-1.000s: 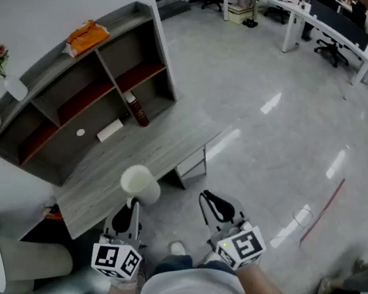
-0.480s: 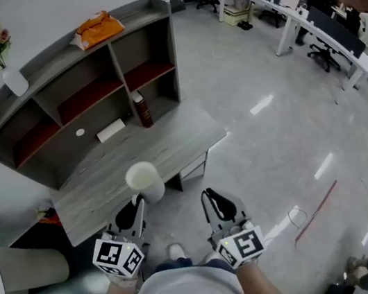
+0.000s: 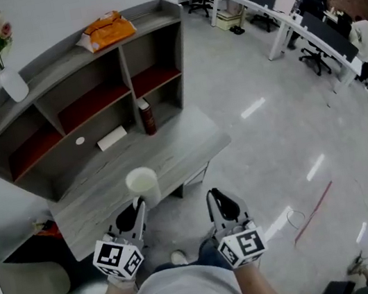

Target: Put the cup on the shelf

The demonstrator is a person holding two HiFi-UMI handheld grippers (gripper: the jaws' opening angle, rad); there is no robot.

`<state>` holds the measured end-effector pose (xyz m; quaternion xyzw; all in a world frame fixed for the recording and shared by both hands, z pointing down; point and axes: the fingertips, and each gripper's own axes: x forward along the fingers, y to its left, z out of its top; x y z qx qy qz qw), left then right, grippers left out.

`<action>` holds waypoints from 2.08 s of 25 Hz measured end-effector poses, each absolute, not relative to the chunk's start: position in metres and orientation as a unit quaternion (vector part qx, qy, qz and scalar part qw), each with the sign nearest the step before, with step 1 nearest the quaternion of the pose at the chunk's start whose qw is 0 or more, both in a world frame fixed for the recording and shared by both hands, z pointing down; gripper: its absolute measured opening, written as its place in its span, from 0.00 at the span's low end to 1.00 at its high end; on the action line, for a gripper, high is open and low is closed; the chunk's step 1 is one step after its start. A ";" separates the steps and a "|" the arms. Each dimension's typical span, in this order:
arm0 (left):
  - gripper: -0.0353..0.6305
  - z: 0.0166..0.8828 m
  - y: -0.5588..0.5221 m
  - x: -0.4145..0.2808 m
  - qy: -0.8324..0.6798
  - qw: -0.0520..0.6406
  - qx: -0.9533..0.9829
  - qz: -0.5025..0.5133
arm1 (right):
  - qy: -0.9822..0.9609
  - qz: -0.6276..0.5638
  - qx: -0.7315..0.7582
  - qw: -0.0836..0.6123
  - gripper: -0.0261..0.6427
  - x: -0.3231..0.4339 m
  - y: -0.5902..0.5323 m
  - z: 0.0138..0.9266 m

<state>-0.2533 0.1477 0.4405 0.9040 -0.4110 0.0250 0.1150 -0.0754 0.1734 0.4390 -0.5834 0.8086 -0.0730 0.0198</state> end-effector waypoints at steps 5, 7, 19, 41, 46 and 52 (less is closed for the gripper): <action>0.12 0.446 0.120 -0.247 -0.405 0.113 0.907 0.029 | 0.807 -0.079 -0.585 0.022 0.10 -0.072 0.139 0.446; 0.12 0.447 0.106 -0.242 -0.408 0.113 0.906 0.029 | 0.809 -0.081 -0.582 0.024 0.10 -0.067 0.122 0.448; 0.12 0.449 -0.018 -0.168 -0.456 0.115 0.882 0.033 | 0.843 -0.092 -0.529 0.020 0.10 0.001 -0.016 0.455; 0.12 0.424 -0.223 -0.044 -0.564 0.079 0.822 0.015 | 0.902 -0.075 -0.425 0.024 0.10 0.128 -0.196 0.425; 0.12 0.423 -0.272 -0.043 -0.573 0.070 0.817 0.010 | 0.895 -0.074 -0.438 0.036 0.10 0.138 -0.212 0.418; 0.12 0.438 -0.335 -0.059 -0.569 0.073 0.819 0.006 | 0.876 -0.074 -0.477 0.024 0.10 0.135 -0.237 0.427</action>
